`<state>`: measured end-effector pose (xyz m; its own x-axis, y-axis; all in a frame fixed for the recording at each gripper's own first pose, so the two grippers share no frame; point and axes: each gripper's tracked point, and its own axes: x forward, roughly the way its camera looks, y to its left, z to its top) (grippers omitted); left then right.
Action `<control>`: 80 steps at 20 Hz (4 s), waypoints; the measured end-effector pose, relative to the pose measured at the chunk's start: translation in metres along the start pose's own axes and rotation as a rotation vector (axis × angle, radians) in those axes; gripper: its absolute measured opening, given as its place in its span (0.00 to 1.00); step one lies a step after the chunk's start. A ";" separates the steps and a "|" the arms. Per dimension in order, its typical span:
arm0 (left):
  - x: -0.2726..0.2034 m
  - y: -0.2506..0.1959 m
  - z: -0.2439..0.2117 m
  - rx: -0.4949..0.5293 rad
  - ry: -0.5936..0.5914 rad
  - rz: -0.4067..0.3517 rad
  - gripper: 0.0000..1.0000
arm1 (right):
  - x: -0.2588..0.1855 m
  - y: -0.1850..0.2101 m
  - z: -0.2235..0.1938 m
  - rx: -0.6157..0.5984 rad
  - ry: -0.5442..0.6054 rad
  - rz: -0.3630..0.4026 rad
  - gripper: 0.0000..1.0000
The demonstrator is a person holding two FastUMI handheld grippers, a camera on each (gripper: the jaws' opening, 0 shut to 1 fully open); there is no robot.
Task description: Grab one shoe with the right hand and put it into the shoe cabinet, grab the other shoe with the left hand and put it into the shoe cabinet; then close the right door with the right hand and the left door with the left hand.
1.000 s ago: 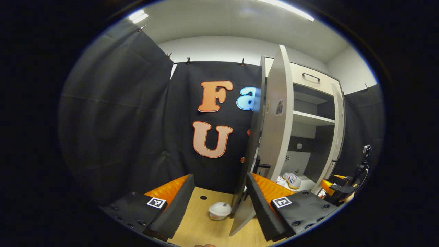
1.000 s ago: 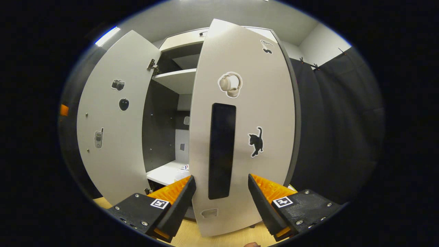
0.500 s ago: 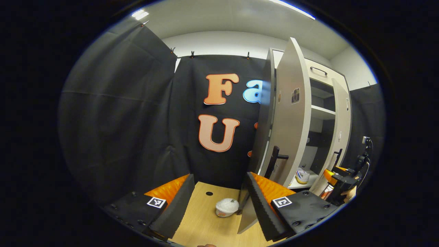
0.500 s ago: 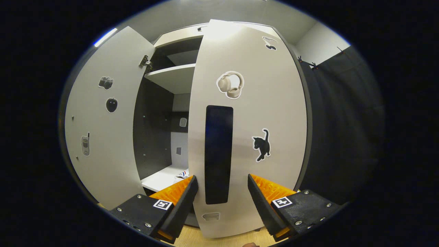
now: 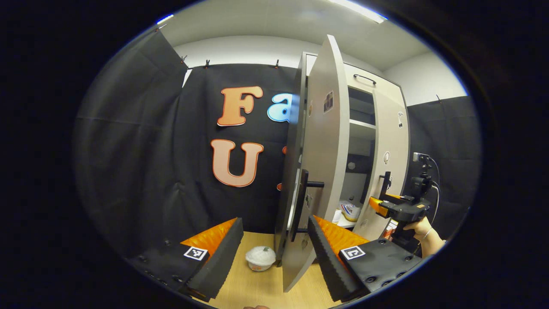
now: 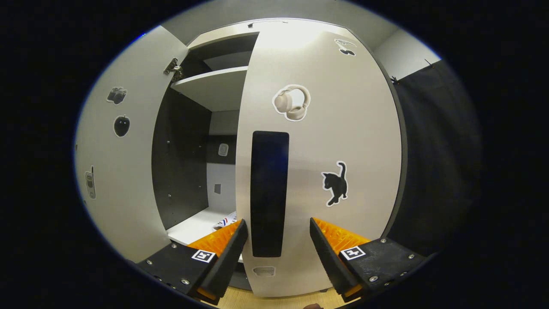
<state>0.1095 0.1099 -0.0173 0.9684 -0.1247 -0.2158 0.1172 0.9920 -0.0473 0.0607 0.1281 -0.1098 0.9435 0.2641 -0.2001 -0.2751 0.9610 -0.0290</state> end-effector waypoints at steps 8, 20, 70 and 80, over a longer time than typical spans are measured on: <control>0.025 -0.002 -0.017 0.003 0.035 -0.036 0.97 | -0.029 0.000 0.012 -0.055 -0.029 0.029 0.93; 0.046 -0.047 -0.038 -0.100 0.044 -0.238 0.96 | -0.066 -0.032 0.034 -0.063 -0.090 -0.033 0.94; 0.213 -0.227 -0.089 -0.006 0.126 -0.146 0.97 | -0.100 -0.125 0.032 -0.043 -0.076 -0.179 0.94; 0.160 -0.223 -0.019 0.050 0.068 -0.102 0.97 | -0.089 -0.122 0.072 -0.020 -0.102 -0.132 0.94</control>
<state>0.2338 -0.1318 -0.0599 0.9341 -0.2242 -0.2776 0.2266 0.9737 -0.0239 0.0232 -0.0066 -0.0178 0.9852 0.1438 -0.0928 -0.1504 0.9863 -0.0680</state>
